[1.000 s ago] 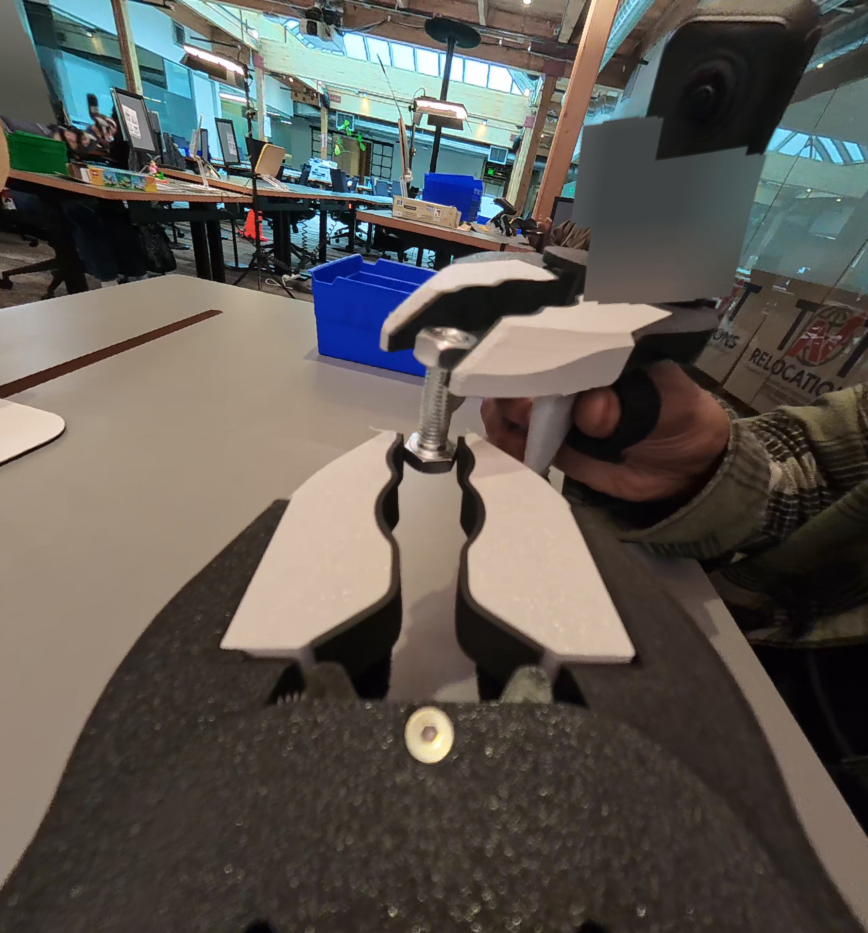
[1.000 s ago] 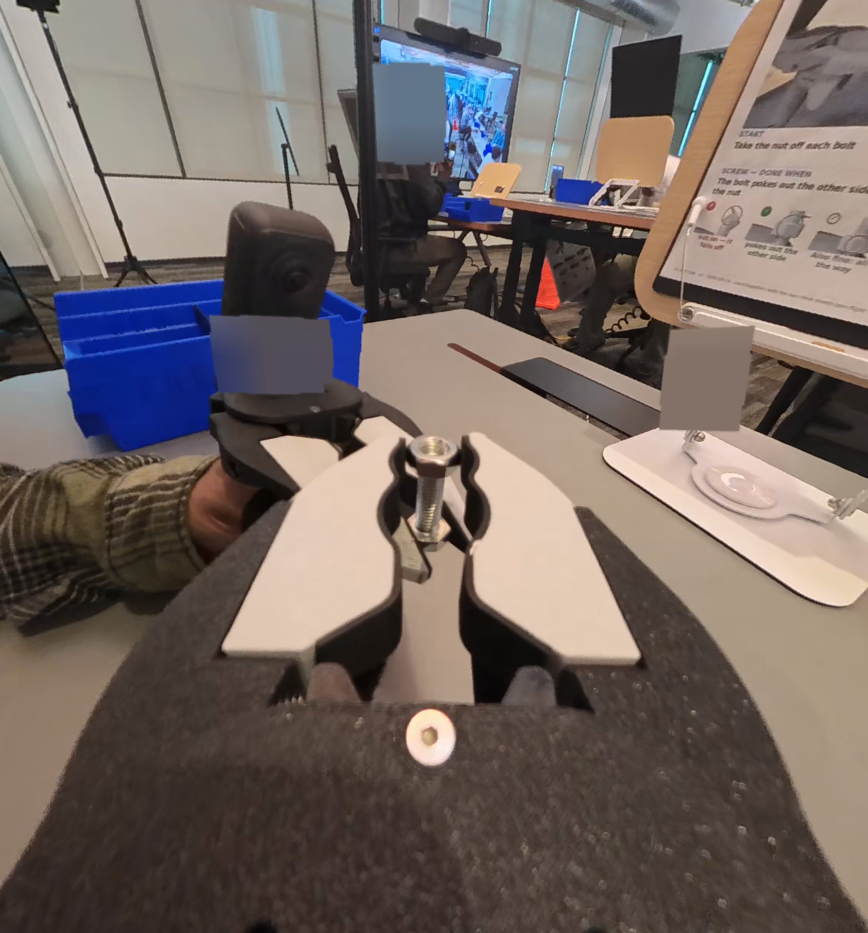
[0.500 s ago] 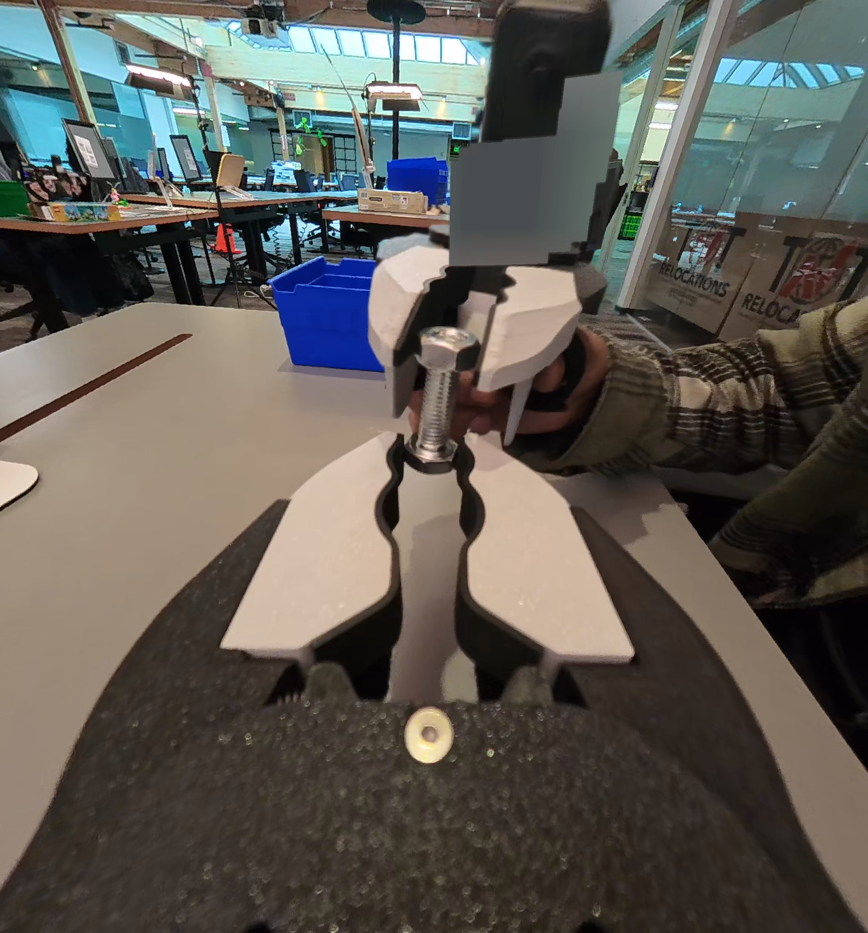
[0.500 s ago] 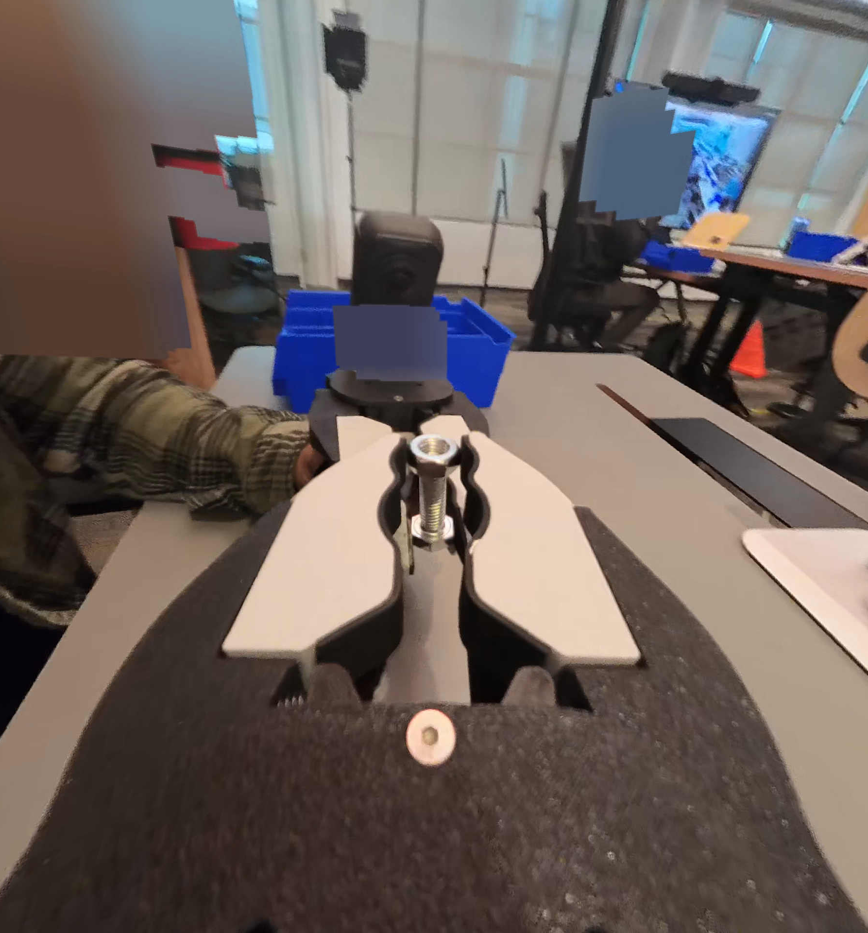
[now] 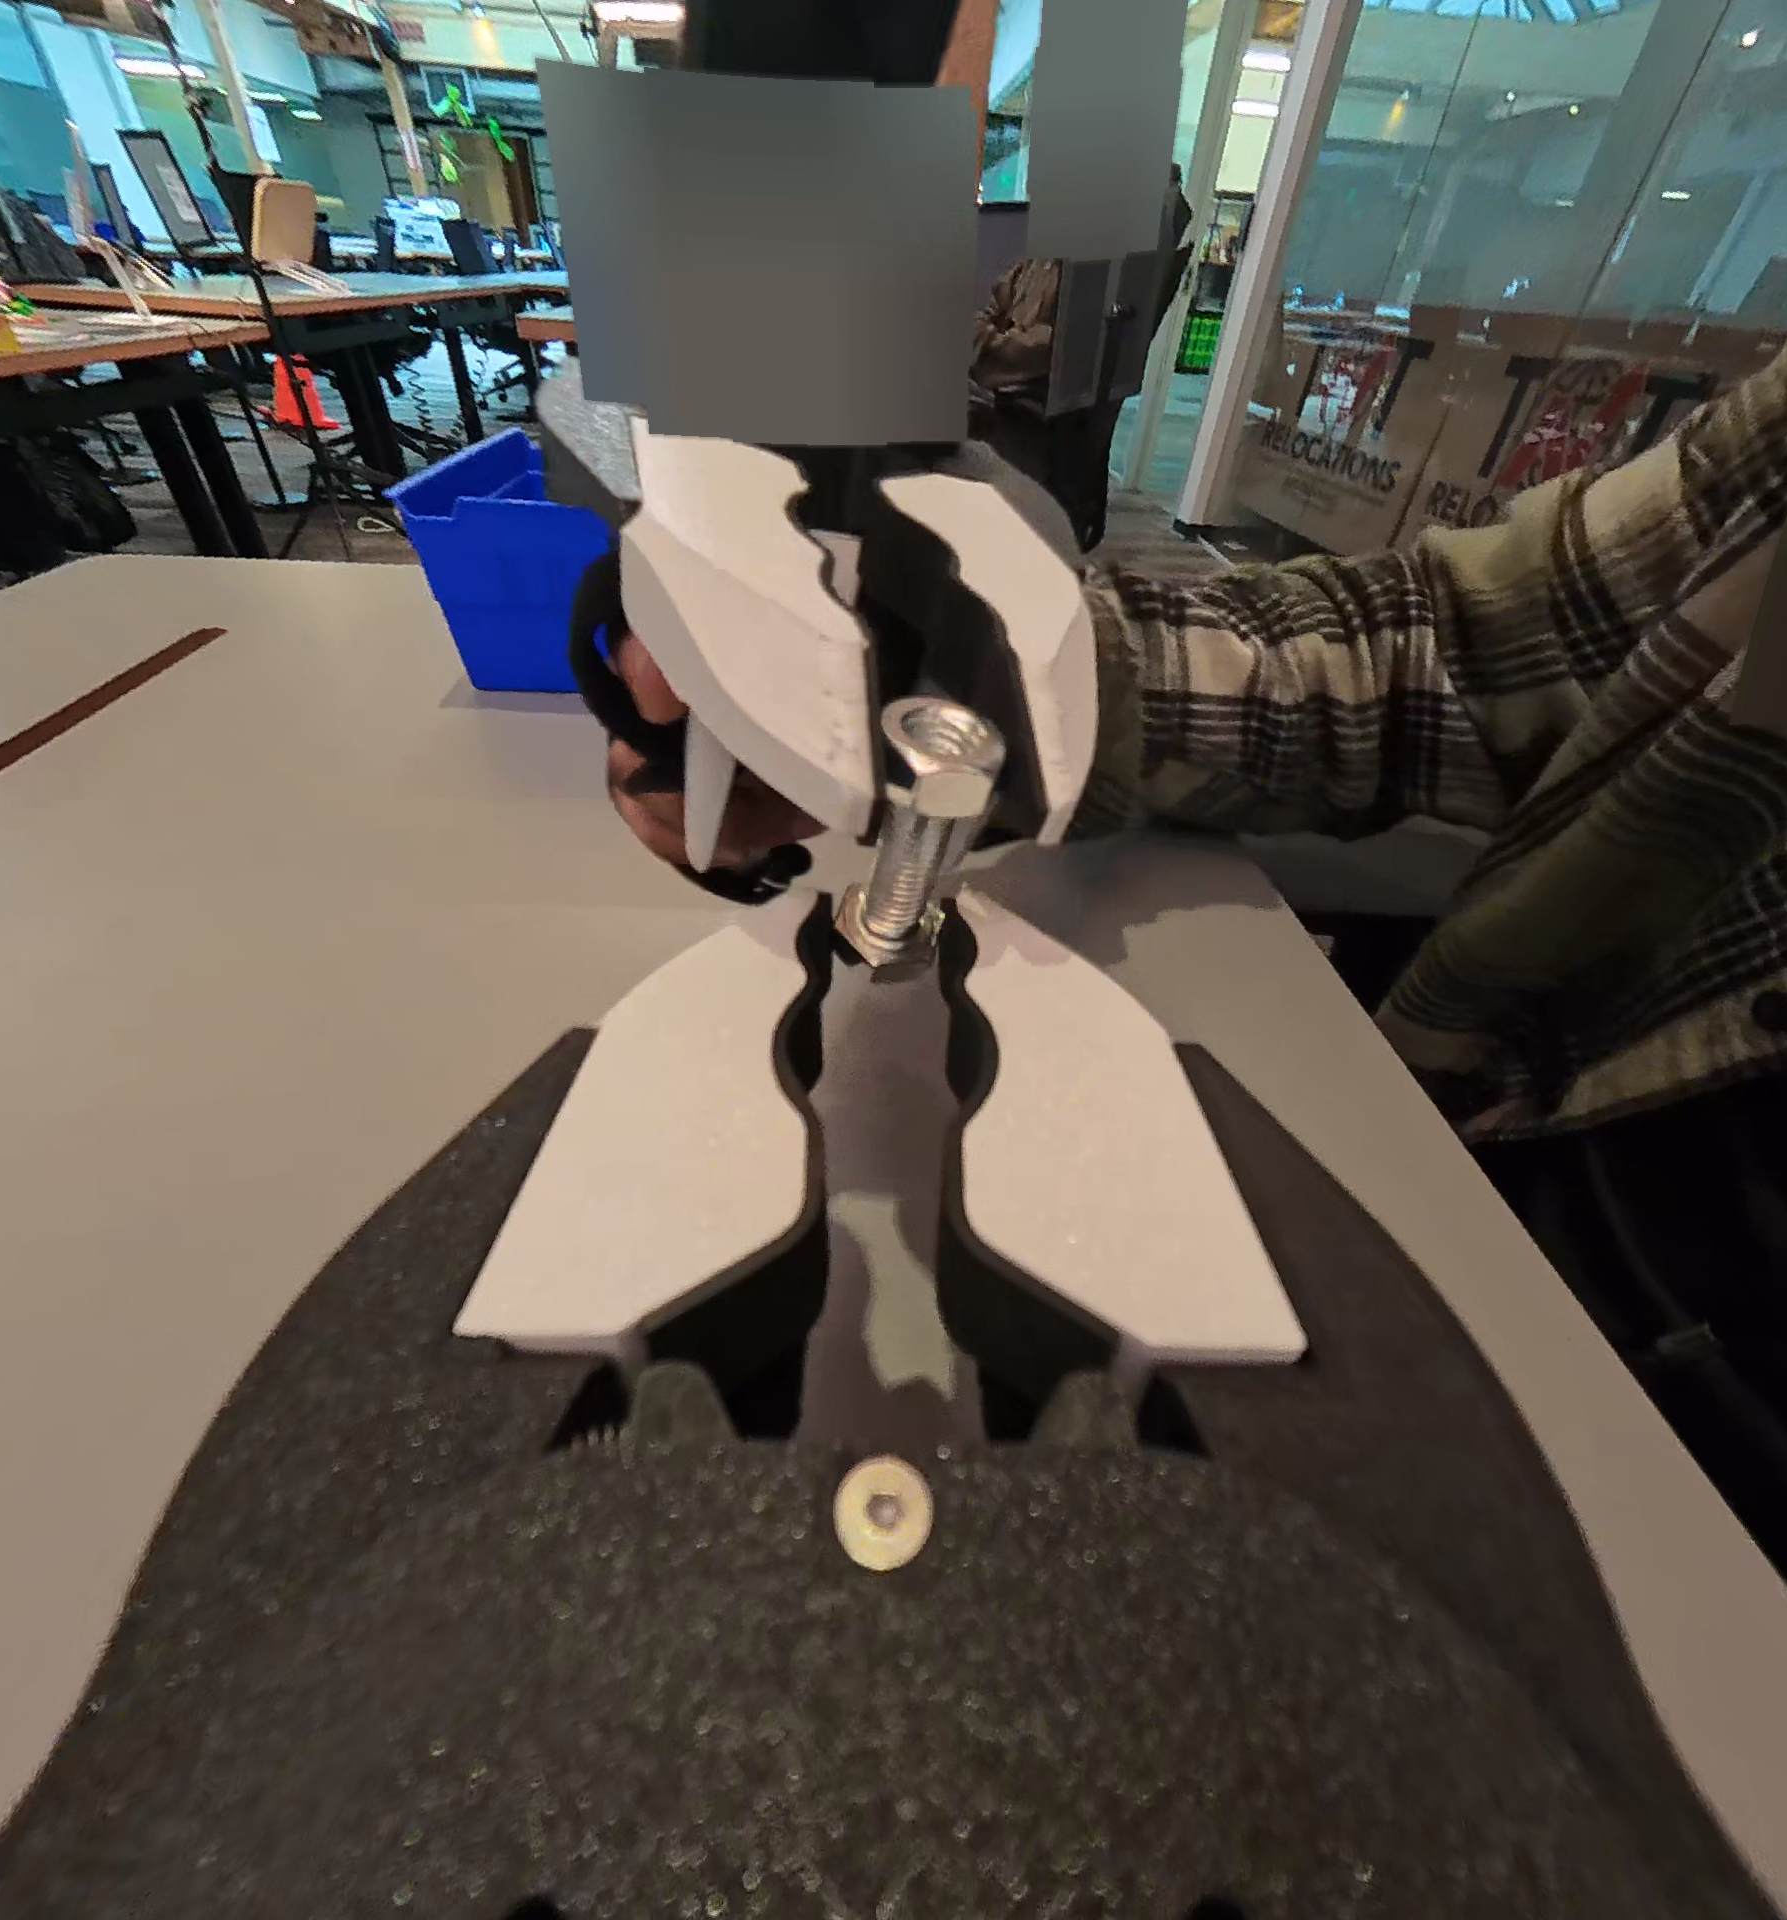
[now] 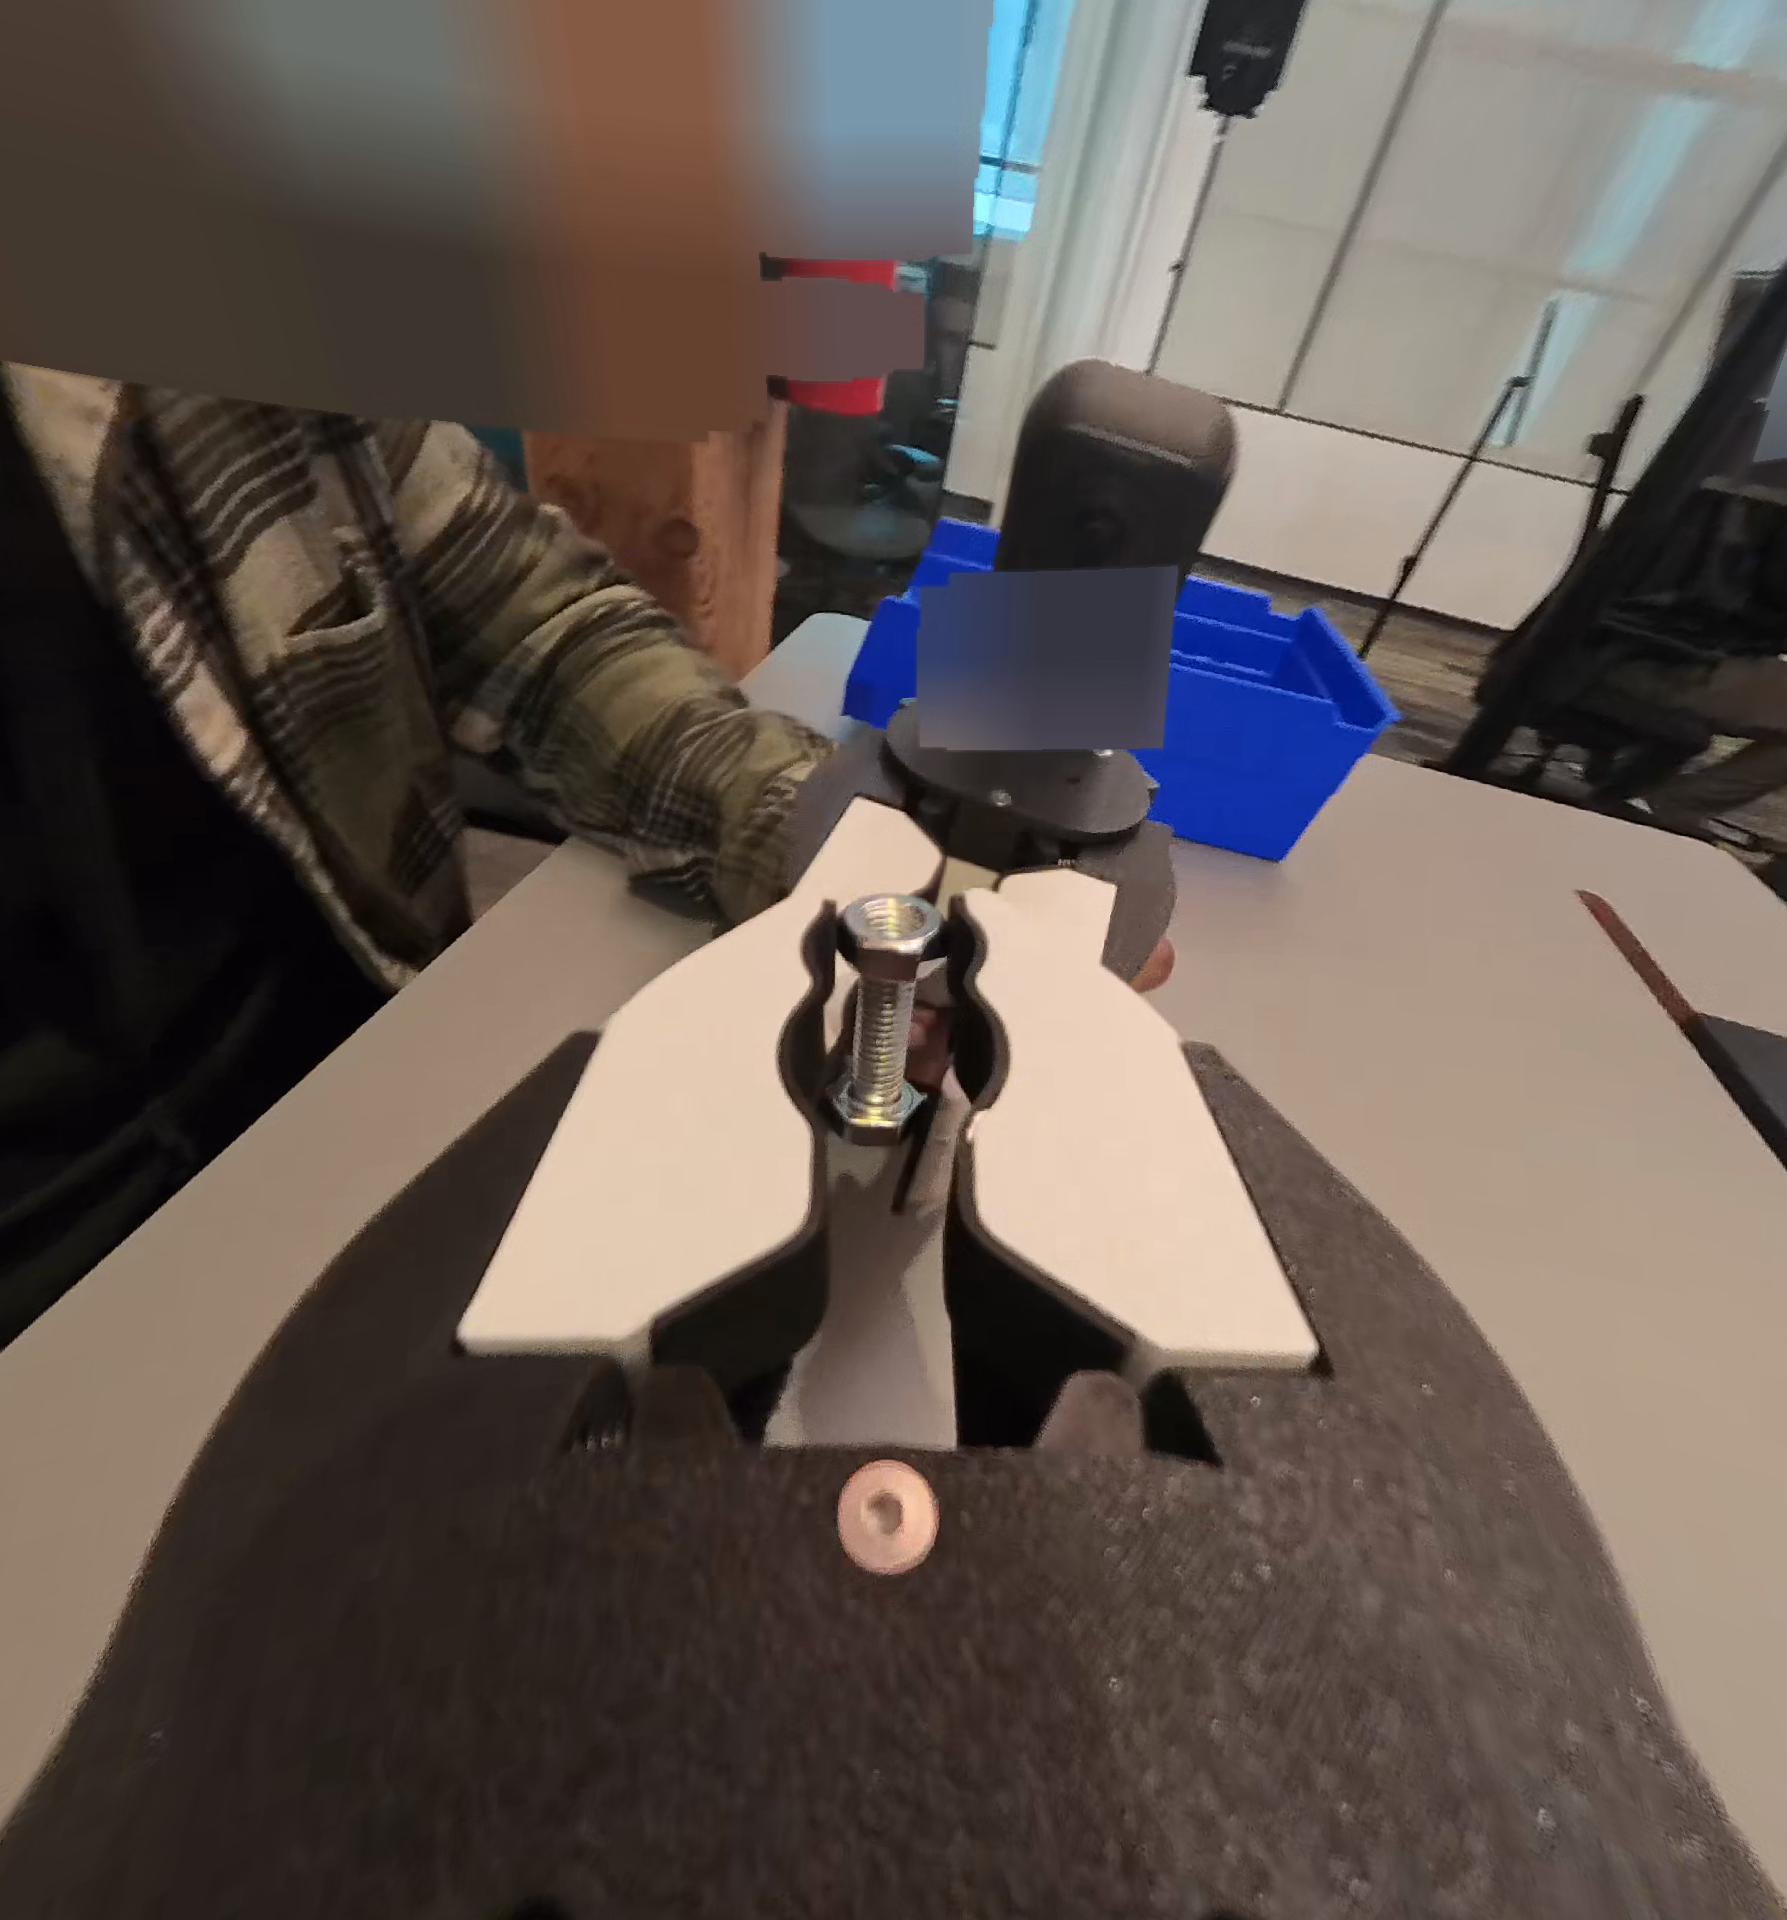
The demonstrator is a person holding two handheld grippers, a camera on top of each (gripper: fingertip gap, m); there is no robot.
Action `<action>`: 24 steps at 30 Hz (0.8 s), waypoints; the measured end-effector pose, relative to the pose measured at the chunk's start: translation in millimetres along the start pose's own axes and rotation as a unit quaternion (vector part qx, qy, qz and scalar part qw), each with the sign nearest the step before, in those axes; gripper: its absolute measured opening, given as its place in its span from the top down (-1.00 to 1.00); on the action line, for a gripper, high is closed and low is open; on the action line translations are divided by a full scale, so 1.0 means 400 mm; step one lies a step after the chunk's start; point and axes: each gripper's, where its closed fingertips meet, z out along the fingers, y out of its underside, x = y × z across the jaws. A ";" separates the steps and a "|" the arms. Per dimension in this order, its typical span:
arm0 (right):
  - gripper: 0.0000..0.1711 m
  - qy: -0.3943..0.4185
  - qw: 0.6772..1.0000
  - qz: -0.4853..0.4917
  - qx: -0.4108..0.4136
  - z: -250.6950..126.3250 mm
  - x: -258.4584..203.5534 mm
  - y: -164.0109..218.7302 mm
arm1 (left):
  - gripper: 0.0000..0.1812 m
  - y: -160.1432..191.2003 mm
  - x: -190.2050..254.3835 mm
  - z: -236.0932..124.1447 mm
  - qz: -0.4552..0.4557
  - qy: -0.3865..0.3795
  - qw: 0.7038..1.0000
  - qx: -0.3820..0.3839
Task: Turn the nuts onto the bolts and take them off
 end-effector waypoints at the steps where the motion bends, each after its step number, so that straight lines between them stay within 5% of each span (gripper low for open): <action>1: 0.77 -0.012 1.000 -0.003 0.000 -0.003 -0.004 0.002 | 0.79 0.002 0.003 0.003 -0.002 0.004 1.000 -0.003; 24: 0.77 -0.046 0.998 0.022 -0.034 -0.023 -0.002 0.064 | 0.79 0.062 -0.007 0.022 -0.065 0.015 0.996 -0.063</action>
